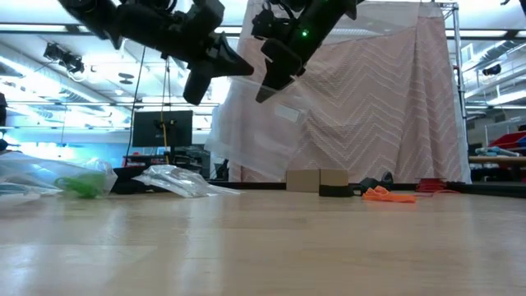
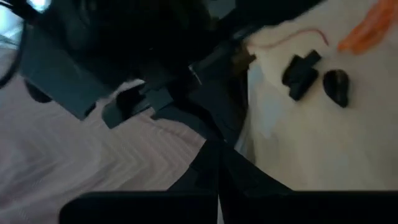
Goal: Sort rubber bands
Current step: Open the transparent zip bag
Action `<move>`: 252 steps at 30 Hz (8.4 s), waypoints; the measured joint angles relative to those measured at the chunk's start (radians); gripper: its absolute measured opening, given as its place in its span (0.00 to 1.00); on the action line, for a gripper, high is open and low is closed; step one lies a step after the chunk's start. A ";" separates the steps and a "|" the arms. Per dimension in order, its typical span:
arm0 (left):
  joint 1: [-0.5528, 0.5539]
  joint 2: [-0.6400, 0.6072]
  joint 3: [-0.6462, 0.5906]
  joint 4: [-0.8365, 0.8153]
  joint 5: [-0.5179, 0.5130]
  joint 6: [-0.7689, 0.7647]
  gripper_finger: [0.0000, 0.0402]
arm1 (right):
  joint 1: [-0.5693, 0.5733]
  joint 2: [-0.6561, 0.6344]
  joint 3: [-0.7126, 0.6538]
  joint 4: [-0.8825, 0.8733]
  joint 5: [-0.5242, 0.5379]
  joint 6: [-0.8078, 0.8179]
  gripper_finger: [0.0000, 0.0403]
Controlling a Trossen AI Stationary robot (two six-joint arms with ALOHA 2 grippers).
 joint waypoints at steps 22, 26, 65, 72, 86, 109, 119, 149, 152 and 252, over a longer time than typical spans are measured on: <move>0.002 0.118 0.143 -0.315 -0.047 -0.172 0.00 | -0.002 0.000 0.000 -0.032 0.000 -0.013 0.00; 0.002 0.118 0.143 -0.337 -0.048 -0.241 0.00 | -0.002 0.000 0.000 -0.033 0.000 -0.006 0.00; -0.070 0.157 0.143 -0.212 -0.157 -0.317 0.00 | 0.023 0.000 -0.082 0.080 0.000 0.021 0.00; -0.069 0.189 0.143 -0.227 -0.158 -0.325 0.00 | 0.023 0.000 -0.082 0.092 -0.008 0.021 0.00; -0.064 0.194 0.143 -0.256 -0.173 -0.496 0.00 | 0.064 0.000 -0.082 0.090 0.027 0.023 0.00; -0.071 0.194 0.134 -0.388 -0.184 -0.677 0.00 | 0.103 0.000 -0.080 0.091 0.061 0.050 0.00; -0.082 0.194 0.134 -0.492 0.015 -0.889 0.00 | 0.103 0.000 -0.081 0.092 0.122 0.057 0.00; -0.341 0.152 0.377 -0.777 -0.144 -0.931 0.00 | 0.092 -0.001 -0.118 0.078 0.176 0.074 0.00; -0.356 0.129 0.377 -0.756 -0.402 -0.849 0.00 | 0.101 -0.001 -0.118 0.091 0.171 0.073 0.00; -0.308 0.272 0.214 -0.637 -0.026 -1.059 0.00 | 0.171 0.003 -0.118 0.157 0.129 0.049 0.00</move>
